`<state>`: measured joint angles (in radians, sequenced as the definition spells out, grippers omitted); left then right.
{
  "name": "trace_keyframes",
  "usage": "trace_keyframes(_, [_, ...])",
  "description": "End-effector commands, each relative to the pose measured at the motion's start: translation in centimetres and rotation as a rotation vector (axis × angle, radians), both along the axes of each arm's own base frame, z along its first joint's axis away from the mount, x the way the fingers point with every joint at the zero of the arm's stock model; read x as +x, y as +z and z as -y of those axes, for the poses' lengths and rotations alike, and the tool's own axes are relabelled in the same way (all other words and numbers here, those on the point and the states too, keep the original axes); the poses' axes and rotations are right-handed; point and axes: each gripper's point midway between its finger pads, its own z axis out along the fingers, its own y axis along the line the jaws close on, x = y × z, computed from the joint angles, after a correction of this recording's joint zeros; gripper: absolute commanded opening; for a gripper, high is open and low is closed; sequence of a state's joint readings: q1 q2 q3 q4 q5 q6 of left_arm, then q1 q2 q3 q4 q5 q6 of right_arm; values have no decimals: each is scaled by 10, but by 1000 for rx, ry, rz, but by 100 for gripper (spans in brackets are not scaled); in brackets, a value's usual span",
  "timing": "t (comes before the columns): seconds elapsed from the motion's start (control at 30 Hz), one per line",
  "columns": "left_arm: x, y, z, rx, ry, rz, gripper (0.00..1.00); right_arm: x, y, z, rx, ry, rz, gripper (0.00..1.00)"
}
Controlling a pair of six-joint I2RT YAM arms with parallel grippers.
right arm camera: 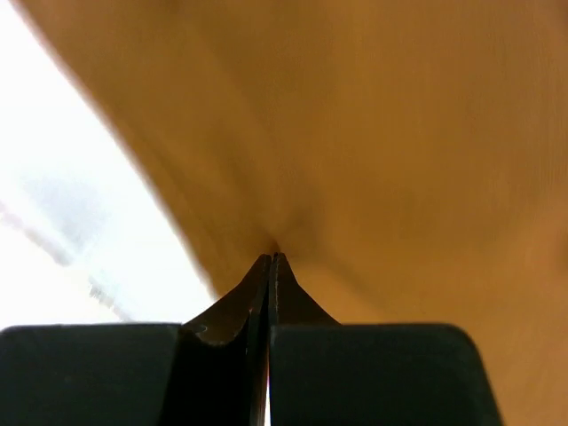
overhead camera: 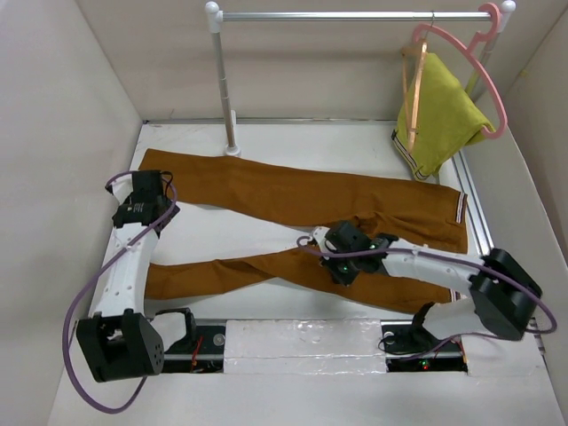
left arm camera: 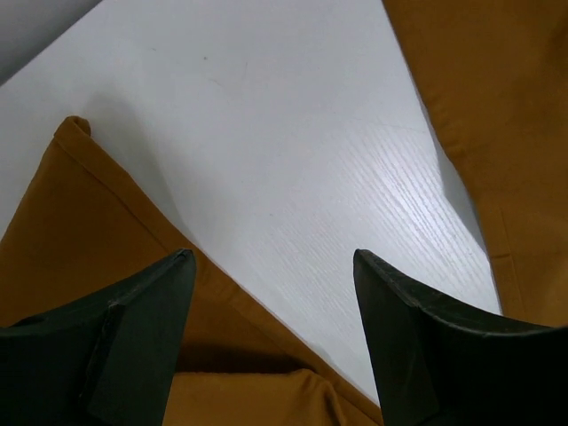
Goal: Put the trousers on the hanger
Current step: Flatten out the trousers at the center of the board.
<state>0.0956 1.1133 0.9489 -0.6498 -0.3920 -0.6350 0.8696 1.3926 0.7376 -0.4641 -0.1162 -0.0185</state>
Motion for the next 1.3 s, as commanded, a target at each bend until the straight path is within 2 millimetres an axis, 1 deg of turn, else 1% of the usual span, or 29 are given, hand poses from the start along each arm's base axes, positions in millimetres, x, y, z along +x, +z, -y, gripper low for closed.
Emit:
trace_keyframes(0.0, [16,39,-1,34,-43,122,68,-17,31,6,109,-75,-9,0])
trace_keyframes(0.07, [13,38,1,31,-58,99,68,-27,39,8,152,-64,-21,0])
trace_keyframes(0.1, [9,35,0,37,-68,61,70,-27,54,2,209,-36,7,14])
trace_keyframes(0.13, [8,35,-3,50,-57,57,70,-23,62,-2,236,-30,31,14])
trace_keyframes(0.17, [2,30,-4,53,-44,29,74,-20,72,-9,267,-4,50,41])
trace_keyframes(0.23, [2,32,-6,40,-23,52,75,-8,85,-31,301,108,117,59])
trace_keyframes(0.27, [7,36,-12,22,-4,91,75,3,107,-49,347,155,153,66])
trace_keyframes(0.3, [12,37,-6,-8,-23,111,75,9,113,-61,347,217,183,68])
trace_keyframes(0.33, [16,40,-2,-34,-21,132,75,19,101,-75,323,240,162,69])
trace_keyframes(0.37, [22,43,0,-50,-28,149,74,25,125,-100,383,297,190,71])
trace_keyframes(0.43, [33,50,13,-114,-65,192,73,35,130,-131,421,357,196,71])
trace_keyframes(0.47, [37,52,15,-121,-74,212,72,32,112,-151,421,409,138,72])
trace_keyframes(0.5, [38,52,19,-126,-83,218,72,41,126,-172,456,439,166,72])
trace_keyframes(0.53, [37,52,17,-121,-77,218,71,40,125,-188,464,464,162,72])
trace_keyframes(0.57, [37,51,21,-119,-90,214,71,44,99,-200,440,483,110,73])
trace_keyframes(0.6, [34,45,24,-113,-98,196,70,48,108,-222,471,526,128,73])
trace_keyframes(0.67, [30,41,24,-109,-104,181,69,45,87,-238,449,563,66,74])
trace_keyframes(0.7, [27,38,24,-102,-112,170,69,39,52,-244,400,592,1,74])
trace_keyframes(0.73, [25,37,24,-99,-116,166,69,43,52,-251,391,596,-13,74])
trace_keyframes(0.8, [22,36,23,-86,-128,163,68,31,29,-258,361,617,-54,73])
trace_keyframes(0.93, [26,42,22,-73,-142,171,66,28,21,-264,382,614,-83,65])
trace_keyframes(0.97, [28,43,22,-73,-147,176,65,29,20,-265,383,612,-84,38])
trace_keyframes(1.0, [32,46,23,-74,-153,181,65,34,21,-267,375,602,-65,18])
trace_keyframes(1.03, [38,48,24,-78,-166,188,64,48,37,-269,363,558,6,0])
trace_keyframes(1.07, [39,49,24,-77,-167,194,63,53,34,-267,343,542,24,0])
trace_keyframes(1.13, [48,58,25,-79,-180,209,62,66,66,-272,377,484,108,0])
trace_keyframes(1.17, [54,66,25,-77,-186,228,62,81,103,-268,386,421,215,0])
trace_keyframes(1.23, [61,72,24,-69,-191,235,62,87,142,-258,395,365,307,0])
trace_keyframes(1.27, [63,76,23,-62,-196,238,62,98,183,-243,402,298,417,0])
